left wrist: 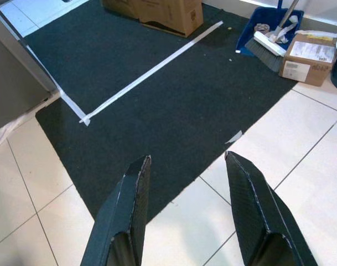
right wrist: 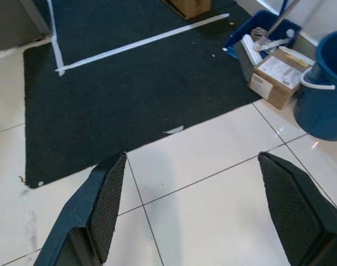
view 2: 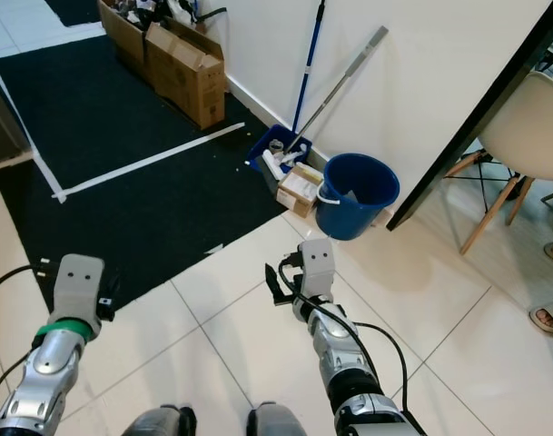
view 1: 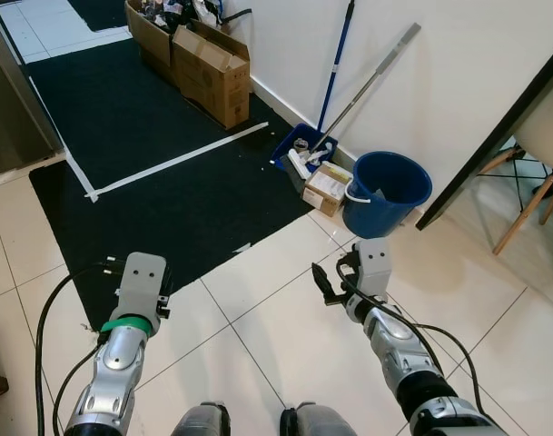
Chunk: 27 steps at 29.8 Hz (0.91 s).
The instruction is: Setting the table
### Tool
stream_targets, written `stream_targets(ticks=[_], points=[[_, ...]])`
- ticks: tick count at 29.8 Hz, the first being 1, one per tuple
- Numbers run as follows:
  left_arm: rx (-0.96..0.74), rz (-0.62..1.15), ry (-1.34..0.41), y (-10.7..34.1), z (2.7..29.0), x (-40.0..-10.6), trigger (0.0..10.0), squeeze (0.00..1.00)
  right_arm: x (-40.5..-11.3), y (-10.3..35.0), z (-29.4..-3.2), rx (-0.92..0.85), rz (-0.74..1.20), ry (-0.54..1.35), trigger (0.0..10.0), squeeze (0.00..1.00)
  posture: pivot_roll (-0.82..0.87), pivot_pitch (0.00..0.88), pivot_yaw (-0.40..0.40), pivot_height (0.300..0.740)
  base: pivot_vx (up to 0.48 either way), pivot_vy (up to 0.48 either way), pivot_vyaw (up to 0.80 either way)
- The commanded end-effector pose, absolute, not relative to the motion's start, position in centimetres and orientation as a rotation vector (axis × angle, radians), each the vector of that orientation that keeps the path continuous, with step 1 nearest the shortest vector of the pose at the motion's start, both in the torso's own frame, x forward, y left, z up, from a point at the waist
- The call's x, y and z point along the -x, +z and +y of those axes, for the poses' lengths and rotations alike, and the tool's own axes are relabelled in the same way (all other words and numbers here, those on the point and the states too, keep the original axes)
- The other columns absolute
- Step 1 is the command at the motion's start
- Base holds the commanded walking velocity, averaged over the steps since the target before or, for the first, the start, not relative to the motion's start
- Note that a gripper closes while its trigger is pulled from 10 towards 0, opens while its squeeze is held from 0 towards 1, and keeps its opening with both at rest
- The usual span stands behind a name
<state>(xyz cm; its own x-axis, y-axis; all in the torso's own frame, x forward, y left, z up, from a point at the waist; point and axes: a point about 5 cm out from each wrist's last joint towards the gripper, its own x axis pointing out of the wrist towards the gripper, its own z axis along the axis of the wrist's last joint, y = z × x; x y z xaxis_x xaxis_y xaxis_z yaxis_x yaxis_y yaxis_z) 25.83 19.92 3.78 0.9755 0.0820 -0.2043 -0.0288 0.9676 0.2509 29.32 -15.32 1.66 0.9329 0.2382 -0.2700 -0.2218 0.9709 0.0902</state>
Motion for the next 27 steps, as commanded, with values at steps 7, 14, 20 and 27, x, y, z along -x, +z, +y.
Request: stream_targets(ticks=[7,14,20,27], points=[[-0.287,0.315,0.031,2.29,20.75,-24.78,10.0,0.00,-28.96,1.31,-16.03,0.010,0.283,0.178,10.0,0.00,-0.07,0.000,0.024,0.740,0.000,0.000,0.00],[-0.302,0.284,-0.004,2.59,20.13,-25.22,10.0,0.00,-29.25,1.67,-15.53,-0.002,0.272,0.217,10.0,0.00,-0.07,0.000,0.026,0.740,0.000,0.000,0.09],[-0.298,0.287,-0.002,2.49,20.05,-25.14,10.0,0.00,-29.18,1.62,-15.53,0.003,0.272,0.185,10.0,0.00,-0.08,0.000,0.029,0.740,0.000,0.000,0.80],[-0.301,0.295,-0.011,2.29,19.93,-24.89,10.0,0.00,-28.96,1.51,-15.58,0.015,0.269,0.185,10.0,0.00,-0.08,0.000,0.041,0.740,0.000,0.000,0.80]])
